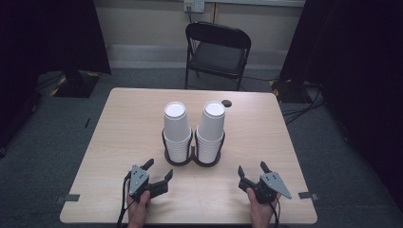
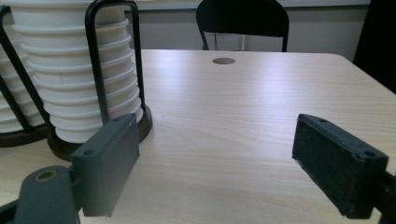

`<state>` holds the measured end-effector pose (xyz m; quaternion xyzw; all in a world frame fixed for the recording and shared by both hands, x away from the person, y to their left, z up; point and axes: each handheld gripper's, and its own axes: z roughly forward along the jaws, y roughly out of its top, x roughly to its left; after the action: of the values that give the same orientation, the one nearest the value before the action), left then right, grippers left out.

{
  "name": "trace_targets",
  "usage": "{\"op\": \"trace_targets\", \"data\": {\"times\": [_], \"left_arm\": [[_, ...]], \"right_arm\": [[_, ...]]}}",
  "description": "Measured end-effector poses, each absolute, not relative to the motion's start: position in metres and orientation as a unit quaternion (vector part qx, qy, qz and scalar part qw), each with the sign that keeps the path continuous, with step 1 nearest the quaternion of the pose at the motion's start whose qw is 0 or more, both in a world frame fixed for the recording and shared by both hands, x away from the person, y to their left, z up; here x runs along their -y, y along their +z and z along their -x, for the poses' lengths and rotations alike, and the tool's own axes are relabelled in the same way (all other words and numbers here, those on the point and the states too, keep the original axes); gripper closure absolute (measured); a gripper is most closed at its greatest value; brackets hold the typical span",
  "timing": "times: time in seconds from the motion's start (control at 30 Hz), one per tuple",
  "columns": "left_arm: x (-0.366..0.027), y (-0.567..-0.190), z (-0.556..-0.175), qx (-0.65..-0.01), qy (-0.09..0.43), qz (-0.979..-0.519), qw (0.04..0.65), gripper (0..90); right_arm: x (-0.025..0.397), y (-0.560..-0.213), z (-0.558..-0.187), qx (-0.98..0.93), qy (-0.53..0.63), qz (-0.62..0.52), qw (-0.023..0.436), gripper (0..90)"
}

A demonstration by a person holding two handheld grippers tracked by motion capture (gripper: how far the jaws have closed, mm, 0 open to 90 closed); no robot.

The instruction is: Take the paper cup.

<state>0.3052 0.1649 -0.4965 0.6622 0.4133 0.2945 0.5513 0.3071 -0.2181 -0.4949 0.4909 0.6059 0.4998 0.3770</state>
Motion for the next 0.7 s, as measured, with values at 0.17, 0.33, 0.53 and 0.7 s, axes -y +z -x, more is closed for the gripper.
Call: {"op": "trace_targets", "data": {"times": [0.17,0.33,0.53,0.7], "left_arm": [[-0.1654,-0.4966,-0.3051,-0.412,0.294,-0.662,0.553,17.7],[-0.1653,-0.4966,-0.3050,-0.412,0.295,-0.661,0.553,17.4],[-0.1650,-0.4965,-0.3053,-0.411,0.295,-0.663,0.552,17.5],[-0.1652,-0.4965,-0.3050,-0.411,0.295,-0.663,0.553,17.5]], "right_arm": [[0.2168,-0.4947,-0.3072,-0.611,0.497,-0.488,0.376,14.2],[0.2163,-0.4946,-0.3068,-0.615,0.500,-0.485,0.369,15.6],[0.2168,-0.4929,-0.3076,-0.621,0.509,-0.483,0.349,16.4],[0.2119,-0.4857,-0.3095,-0.625,0.520,-0.473,0.340,16.7]]}}
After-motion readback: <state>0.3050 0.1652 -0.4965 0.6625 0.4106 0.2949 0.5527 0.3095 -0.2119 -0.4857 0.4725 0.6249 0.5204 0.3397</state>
